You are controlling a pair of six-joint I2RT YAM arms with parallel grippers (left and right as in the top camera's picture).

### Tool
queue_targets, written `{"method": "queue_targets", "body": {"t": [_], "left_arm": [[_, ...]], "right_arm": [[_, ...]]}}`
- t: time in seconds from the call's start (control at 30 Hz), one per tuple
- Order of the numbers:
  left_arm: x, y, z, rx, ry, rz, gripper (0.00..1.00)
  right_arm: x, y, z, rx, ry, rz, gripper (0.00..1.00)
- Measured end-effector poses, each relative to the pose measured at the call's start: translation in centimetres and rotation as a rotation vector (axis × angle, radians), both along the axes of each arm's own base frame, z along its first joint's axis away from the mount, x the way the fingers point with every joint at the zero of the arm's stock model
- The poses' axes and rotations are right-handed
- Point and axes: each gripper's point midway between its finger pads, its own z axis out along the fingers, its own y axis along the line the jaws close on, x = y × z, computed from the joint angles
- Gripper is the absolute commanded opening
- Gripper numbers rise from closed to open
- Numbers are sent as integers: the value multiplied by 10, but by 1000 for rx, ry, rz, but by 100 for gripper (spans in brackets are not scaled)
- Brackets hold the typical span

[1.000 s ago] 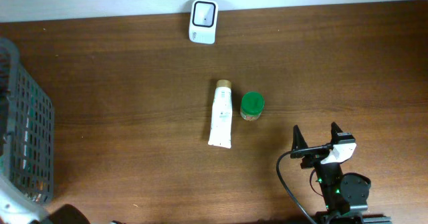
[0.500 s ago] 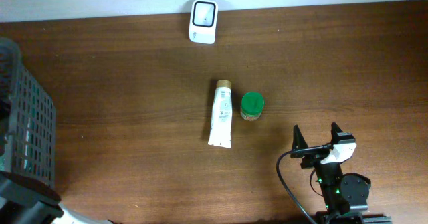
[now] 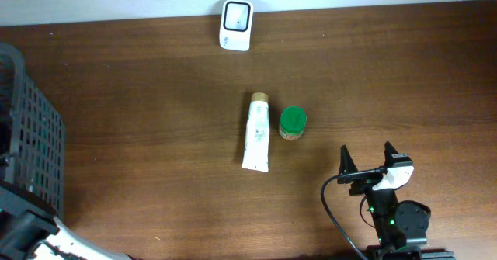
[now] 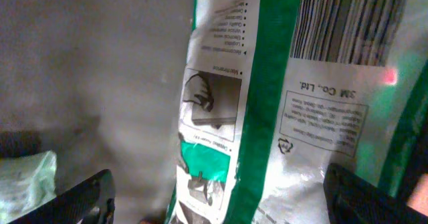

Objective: Scan the item barcode
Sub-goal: 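Reach into the basket and grasp the green-white packet with left gripper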

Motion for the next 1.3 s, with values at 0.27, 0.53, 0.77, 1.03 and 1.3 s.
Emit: {"method": "queue_targets", "body": {"t": [0.27, 0.53, 0.77, 1.03, 1.3], "left_arm": [[-15, 28, -25, 106, 148, 111, 57], [-21, 45, -25, 179, 191, 224, 65], [-13, -2, -16, -29, 111, 47, 73], [-8, -10, 42, -45, 45, 10, 79], [-16, -8, -30, -69, 114, -2, 77]], "right_arm": [[0, 0, 0, 0, 0, 0, 98], [0, 0, 0, 0, 0, 0, 98], [0, 0, 0, 0, 0, 0, 98], [0, 0, 0, 0, 0, 0, 98], [0, 0, 0, 0, 0, 0, 98]]}}
